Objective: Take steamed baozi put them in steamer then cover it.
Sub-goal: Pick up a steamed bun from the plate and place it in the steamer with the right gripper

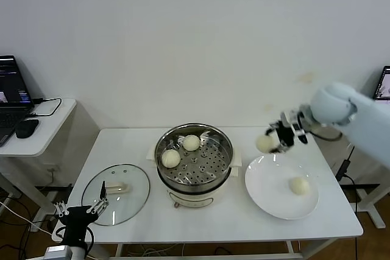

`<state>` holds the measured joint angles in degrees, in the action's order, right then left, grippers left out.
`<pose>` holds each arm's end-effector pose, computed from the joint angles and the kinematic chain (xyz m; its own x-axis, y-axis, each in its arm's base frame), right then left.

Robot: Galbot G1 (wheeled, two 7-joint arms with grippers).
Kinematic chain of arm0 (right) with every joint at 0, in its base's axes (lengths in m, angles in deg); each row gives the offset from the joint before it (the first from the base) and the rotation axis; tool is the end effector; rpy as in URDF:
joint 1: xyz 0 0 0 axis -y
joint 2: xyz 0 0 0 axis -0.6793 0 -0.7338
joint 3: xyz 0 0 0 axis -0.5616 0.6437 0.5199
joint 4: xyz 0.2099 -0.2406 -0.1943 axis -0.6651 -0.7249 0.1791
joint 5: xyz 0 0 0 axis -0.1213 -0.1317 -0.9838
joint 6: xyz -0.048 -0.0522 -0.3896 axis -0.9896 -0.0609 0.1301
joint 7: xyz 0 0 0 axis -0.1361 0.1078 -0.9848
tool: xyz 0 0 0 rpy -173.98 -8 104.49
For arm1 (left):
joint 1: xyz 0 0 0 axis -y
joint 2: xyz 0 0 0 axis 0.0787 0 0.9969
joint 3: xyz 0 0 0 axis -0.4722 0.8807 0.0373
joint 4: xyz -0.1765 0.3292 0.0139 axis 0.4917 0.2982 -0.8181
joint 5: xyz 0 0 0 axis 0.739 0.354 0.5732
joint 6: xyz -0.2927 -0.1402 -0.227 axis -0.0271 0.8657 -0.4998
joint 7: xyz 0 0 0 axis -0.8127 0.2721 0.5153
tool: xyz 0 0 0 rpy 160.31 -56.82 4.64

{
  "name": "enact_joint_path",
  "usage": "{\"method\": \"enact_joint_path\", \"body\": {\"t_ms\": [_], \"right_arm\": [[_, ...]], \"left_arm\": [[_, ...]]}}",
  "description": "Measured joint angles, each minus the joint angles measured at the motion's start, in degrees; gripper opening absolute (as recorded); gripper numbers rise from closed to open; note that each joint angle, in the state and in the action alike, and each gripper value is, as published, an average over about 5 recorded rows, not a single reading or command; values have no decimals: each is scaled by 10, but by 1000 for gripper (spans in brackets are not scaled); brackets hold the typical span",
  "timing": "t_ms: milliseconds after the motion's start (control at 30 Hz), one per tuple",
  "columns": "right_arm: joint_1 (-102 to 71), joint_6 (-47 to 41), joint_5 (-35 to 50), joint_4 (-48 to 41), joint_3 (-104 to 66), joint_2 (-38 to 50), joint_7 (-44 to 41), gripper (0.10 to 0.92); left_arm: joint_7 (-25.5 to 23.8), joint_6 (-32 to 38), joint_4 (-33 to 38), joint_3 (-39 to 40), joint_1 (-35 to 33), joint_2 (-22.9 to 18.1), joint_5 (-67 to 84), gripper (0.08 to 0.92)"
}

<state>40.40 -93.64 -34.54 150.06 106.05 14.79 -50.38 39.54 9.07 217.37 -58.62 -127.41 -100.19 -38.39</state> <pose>0.5310 -0.0670 -0.0040 -0.3517 -0.2912 0.8897 -0.8766 -0.2309 -0.4221 0.1563 0.0792 -0.2872 -0.9786 -0.1944 0.0668 -0.1818 0.9702 0.1602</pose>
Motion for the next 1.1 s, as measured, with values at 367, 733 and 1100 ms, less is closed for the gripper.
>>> {"method": "enact_joint_path", "body": {"t_ms": [367,733,1100], "right_arm": [[60,54,35,1,81,-112,12,610],[40,174,-20,-36,127,-198,31,611],[13,278,-94,-88,149,-268,38,619]], "left_arm": [[0,1,6,-12,-5,-5,3,823],[0,1,8,-22,-7,-13,5,823],[1,1,9,-27,-7,-18,9,823]]}}
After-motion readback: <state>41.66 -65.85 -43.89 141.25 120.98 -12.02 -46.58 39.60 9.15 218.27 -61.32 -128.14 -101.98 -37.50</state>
